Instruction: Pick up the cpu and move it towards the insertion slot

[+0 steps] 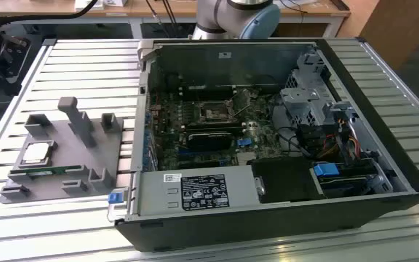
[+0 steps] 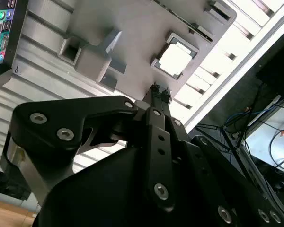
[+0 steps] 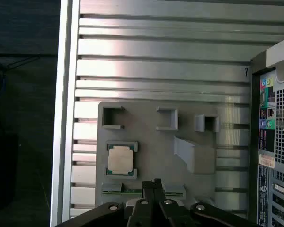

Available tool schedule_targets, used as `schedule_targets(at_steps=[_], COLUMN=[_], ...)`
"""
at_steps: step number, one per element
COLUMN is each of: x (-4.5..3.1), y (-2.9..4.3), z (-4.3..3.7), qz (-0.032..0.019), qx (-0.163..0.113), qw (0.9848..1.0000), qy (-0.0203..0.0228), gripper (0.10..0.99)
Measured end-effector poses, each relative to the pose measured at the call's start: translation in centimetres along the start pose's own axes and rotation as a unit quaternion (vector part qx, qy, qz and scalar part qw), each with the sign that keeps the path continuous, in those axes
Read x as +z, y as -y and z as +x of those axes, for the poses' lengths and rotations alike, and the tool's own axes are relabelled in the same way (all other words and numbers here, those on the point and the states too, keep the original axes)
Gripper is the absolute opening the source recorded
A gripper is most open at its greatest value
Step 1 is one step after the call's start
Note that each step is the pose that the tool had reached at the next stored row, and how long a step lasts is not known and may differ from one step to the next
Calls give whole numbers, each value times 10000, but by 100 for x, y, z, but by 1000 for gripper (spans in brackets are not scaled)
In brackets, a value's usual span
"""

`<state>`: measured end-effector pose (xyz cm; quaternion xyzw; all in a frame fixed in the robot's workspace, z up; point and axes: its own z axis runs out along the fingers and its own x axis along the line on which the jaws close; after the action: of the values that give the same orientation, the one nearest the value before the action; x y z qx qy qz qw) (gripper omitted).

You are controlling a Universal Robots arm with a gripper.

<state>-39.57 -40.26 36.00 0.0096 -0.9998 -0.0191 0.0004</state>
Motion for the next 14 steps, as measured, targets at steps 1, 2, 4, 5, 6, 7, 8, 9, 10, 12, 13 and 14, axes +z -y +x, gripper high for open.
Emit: schedule_targets(at_steps=[1, 2, 4, 5, 6, 7, 8, 9, 10, 12, 13, 14], x=[0, 0, 0, 0, -1, -1, -1, -1, 0, 0, 0, 0], y=[0, 0, 0, 0, 0, 0, 0, 0, 0, -1, -1, -1], z=[0, 0, 0, 0, 1, 1, 2, 6, 12, 25, 32, 39], qz=[0, 0, 0, 0, 0, 0, 0, 0, 0, 0, 0, 0], qx=[0, 0, 0, 0, 0, 0, 0, 0, 1, 0, 0, 0], qw=[10000, 10000, 10000, 10000, 10000, 10000, 10000, 10000, 10000, 10000, 10000, 10000], qy=[0, 0, 0, 0, -1, -1, -1, 0, 0, 0, 0, 0], gripper=[106, 106, 106, 106, 106, 106, 106, 106, 106, 106, 106, 106])
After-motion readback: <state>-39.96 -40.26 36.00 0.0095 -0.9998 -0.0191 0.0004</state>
